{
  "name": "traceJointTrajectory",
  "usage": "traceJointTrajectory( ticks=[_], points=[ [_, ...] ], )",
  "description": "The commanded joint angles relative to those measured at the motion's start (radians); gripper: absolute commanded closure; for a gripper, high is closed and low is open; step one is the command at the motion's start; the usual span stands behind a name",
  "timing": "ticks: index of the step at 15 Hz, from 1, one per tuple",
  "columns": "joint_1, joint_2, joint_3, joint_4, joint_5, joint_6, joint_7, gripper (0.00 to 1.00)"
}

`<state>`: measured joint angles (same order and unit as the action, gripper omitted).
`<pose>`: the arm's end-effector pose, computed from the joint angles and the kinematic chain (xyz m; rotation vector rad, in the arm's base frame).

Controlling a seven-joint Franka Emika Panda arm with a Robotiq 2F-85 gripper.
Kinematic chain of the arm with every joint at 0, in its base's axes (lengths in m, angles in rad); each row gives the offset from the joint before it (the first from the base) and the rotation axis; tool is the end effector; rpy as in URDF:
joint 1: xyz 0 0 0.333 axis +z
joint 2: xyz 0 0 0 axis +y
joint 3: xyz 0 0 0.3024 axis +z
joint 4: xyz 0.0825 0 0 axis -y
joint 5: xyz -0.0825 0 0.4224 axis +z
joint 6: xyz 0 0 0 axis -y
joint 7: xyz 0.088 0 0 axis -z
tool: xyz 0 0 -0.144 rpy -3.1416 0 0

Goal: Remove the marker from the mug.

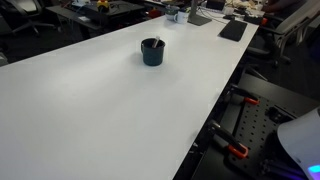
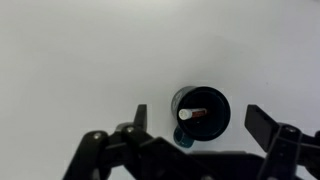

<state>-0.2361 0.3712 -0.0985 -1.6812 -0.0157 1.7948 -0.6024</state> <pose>0.6121 -0.2114 0.3018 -3.0188 -0.4182 0.3852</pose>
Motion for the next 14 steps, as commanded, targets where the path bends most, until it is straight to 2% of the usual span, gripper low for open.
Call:
traceJointTrajectory(
  ticks=[1, 7, 8, 14],
  points=[
    [-0.026, 0.042, 0.017, 0.031, 0.037, -0.004, -0.056, 0.00],
    [-0.030, 0.119, 0.039, 0.098, 0.071, -0.022, -0.148, 0.00],
    [-0.027, 0.093, 0.028, 0.053, 0.057, -0.003, -0.120, 0.00],
    [-0.033, 0.114, 0.030, 0.067, 0.059, -0.009, -0.126, 0.00]
  ],
)
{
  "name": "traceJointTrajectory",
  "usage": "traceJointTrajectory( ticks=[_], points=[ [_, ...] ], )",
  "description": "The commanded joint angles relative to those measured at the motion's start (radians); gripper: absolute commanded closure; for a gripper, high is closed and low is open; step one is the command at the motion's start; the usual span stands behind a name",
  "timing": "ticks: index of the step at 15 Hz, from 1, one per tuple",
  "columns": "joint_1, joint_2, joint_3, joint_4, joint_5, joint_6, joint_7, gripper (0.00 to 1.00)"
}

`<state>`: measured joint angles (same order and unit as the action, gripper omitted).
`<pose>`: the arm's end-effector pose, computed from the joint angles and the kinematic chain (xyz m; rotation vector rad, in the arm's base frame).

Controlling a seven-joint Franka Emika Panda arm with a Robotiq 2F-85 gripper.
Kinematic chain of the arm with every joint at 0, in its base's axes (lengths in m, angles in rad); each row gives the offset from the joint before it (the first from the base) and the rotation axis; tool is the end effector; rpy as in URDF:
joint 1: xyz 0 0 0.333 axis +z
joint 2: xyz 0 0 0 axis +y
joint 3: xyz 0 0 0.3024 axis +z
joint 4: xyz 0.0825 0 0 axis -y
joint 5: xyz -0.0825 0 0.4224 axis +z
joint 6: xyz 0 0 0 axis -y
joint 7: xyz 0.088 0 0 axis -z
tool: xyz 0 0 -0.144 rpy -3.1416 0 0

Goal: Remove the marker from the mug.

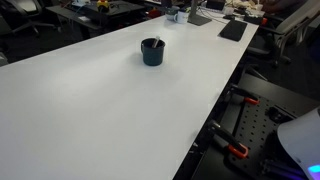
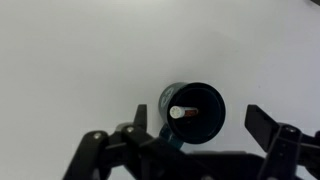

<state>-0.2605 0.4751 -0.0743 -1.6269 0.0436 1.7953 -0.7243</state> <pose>0.6243 -0.2086 0.2582 -2.9054 -0.5531 0.3882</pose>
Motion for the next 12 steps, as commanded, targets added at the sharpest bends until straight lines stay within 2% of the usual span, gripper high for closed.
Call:
traceJointTrajectory(
  ticks=[1, 12],
  points=[
    [-0.010, 0.025, 0.006, 0.028, -0.002, -0.018, -0.008, 0.00],
    [-0.017, 0.158, 0.048, 0.156, 0.007, -0.063, -0.110, 0.00]
  ],
)
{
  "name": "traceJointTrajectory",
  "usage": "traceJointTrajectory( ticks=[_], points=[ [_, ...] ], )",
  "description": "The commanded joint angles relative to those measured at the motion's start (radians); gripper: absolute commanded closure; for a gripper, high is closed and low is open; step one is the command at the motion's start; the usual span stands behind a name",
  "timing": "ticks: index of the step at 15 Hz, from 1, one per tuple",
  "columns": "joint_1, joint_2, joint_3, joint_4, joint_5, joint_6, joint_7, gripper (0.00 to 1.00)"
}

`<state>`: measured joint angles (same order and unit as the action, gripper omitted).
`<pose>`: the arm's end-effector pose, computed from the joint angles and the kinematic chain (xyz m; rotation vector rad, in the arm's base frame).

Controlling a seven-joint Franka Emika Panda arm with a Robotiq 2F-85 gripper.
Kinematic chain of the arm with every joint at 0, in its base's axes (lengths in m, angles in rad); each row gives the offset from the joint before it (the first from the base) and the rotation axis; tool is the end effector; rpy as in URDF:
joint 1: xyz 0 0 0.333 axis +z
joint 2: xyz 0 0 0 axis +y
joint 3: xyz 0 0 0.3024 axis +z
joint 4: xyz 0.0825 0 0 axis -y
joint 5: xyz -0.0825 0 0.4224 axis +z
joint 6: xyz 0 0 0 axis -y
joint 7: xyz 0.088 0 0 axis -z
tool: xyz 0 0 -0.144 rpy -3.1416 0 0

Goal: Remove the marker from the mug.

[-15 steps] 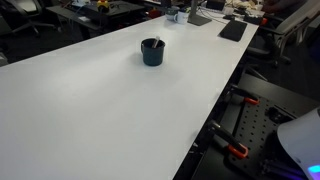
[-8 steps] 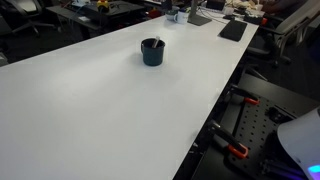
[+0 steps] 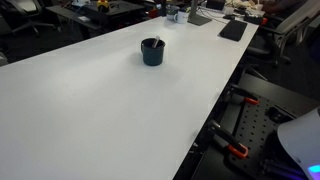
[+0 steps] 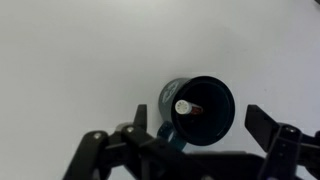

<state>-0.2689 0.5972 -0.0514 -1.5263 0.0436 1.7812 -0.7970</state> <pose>0.6439 -0.2051 0.2204 -2.8441 -0.6722 0.4189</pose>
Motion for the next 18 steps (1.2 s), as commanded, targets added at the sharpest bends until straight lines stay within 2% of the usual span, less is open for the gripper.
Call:
traceJointTrajectory(
  ticks=[1, 2, 18],
  points=[
    [-0.008, 0.040, 0.033, 0.055, 0.011, -0.049, -0.050, 0.00],
    [-0.004, 0.020, 0.019, 0.017, -0.002, -0.008, -0.019, 0.00],
    [-0.003, 0.108, 0.026, 0.067, -0.008, -0.040, -0.008, 0.00]
  ],
)
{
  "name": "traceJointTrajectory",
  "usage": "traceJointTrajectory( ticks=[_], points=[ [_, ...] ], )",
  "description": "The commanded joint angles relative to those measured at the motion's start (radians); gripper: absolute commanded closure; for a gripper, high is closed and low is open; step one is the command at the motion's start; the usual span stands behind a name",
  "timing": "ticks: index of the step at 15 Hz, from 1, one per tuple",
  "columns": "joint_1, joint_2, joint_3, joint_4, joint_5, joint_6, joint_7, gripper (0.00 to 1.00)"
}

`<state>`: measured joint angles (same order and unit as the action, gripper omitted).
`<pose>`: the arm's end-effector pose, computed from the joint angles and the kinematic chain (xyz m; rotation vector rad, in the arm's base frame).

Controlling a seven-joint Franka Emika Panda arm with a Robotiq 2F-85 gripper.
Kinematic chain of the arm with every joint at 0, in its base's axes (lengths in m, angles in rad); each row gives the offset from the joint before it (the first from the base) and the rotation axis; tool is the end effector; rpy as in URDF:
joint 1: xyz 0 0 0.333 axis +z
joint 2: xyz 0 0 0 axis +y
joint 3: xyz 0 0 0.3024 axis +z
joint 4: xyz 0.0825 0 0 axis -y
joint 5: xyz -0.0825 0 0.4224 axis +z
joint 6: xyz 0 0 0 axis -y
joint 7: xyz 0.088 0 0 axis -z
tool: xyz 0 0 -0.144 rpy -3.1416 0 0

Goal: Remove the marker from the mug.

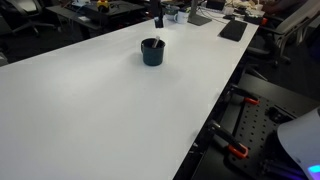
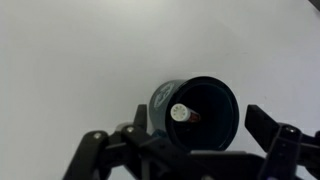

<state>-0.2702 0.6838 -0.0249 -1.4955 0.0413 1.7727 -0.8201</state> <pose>0.6454 -0.1895 0.1746 -2.7757 -0.7246 0.4848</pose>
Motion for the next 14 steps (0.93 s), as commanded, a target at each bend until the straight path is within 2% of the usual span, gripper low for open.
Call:
traceJointTrajectory(
  ticks=[1, 14],
  points=[
    [-0.004, 0.007, 0.004, 0.005, -0.003, -0.002, 0.002, 0.00],
    [-0.005, 0.042, 0.007, 0.041, -0.020, 0.001, -0.028, 0.00]
  ],
)
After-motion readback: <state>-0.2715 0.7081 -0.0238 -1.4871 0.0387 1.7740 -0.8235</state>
